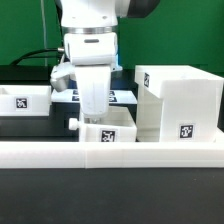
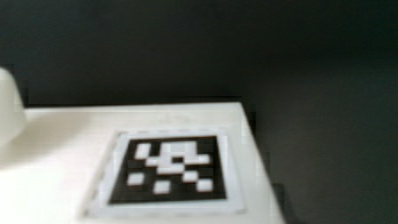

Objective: Assemble drawer

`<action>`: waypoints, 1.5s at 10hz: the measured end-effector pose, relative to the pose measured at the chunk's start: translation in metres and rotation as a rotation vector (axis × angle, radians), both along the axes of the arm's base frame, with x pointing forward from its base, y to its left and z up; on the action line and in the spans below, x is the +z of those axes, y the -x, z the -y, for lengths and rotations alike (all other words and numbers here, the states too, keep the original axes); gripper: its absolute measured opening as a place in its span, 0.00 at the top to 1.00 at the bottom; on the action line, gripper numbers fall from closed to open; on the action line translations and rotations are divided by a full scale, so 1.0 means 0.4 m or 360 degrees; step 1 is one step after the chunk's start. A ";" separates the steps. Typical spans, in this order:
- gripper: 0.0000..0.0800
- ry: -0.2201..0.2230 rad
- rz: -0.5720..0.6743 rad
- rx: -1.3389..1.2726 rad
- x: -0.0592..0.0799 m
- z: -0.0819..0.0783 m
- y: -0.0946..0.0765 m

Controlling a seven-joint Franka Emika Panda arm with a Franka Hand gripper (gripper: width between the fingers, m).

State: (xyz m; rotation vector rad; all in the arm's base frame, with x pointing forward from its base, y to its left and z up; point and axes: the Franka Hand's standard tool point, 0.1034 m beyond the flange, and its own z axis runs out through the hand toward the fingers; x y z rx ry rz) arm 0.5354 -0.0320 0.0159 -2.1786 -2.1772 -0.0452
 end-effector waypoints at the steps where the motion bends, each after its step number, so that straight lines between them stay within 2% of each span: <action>1: 0.95 -0.0001 0.0003 0.0004 0.003 0.003 -0.007; 3: 0.95 -0.0007 0.0003 0.0006 0.002 0.005 -0.007; 4: 0.95 -0.0052 0.0004 0.0031 -0.004 0.033 -0.002; 5: 0.95 -0.0068 0.0000 -0.0006 -0.005 0.050 0.002; 7: 0.95 -0.0061 -0.0002 0.0009 -0.008 0.043 0.002; 12: 0.95 -0.0036 0.0026 0.0181 -0.011 -0.009 -0.024; 15: 0.95 -0.0035 0.0051 0.0170 -0.016 -0.005 -0.019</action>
Offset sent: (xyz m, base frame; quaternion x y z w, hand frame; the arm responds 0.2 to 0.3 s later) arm -0.0010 0.0082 -0.0017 -0.0083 0.1954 0.0032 0.9807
